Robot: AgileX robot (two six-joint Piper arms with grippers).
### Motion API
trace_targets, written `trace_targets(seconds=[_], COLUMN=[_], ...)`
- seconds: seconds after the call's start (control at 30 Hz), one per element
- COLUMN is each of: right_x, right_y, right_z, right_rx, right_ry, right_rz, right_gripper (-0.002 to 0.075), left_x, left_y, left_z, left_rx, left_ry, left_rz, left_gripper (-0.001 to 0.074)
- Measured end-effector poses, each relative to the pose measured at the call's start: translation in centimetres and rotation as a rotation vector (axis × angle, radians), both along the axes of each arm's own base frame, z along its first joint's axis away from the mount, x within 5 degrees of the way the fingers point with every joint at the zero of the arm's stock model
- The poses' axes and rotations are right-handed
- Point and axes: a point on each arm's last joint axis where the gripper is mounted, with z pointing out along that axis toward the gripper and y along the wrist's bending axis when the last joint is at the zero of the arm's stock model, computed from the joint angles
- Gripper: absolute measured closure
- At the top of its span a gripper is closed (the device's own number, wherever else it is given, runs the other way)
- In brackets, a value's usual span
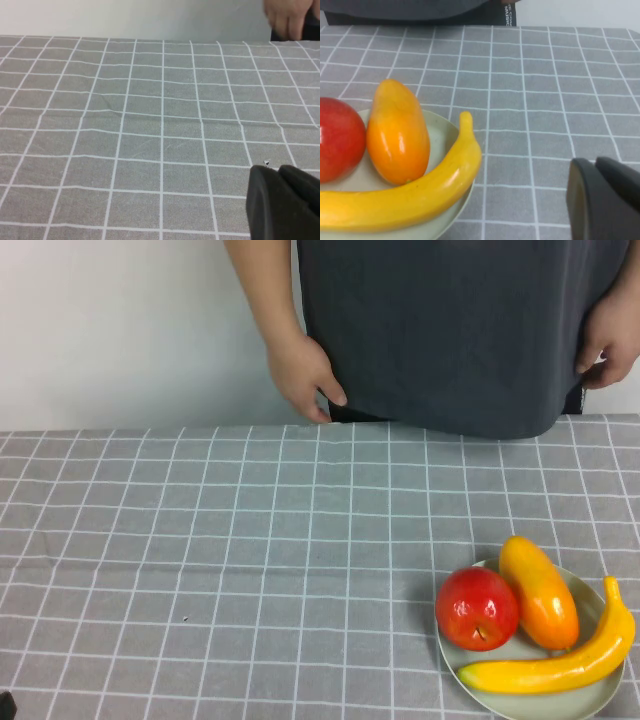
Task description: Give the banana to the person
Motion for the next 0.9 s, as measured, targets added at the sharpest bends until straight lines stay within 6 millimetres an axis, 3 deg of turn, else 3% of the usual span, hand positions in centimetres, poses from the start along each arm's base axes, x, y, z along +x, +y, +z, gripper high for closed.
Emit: trace_targets(seconds=[0.9], right_x=[-0.01], right_y=[0.19], right_z=[0.00], right_rx=[0.000], right_ry=[0.000], right_rz=[0.036], right_gripper=[0.0733], left_x=[0.00], left_y=[0.00], left_z=[0.00], left_rx=[-0.006], left_ry=[0.001], left_rz=[0.002], left_gripper=[0.0731])
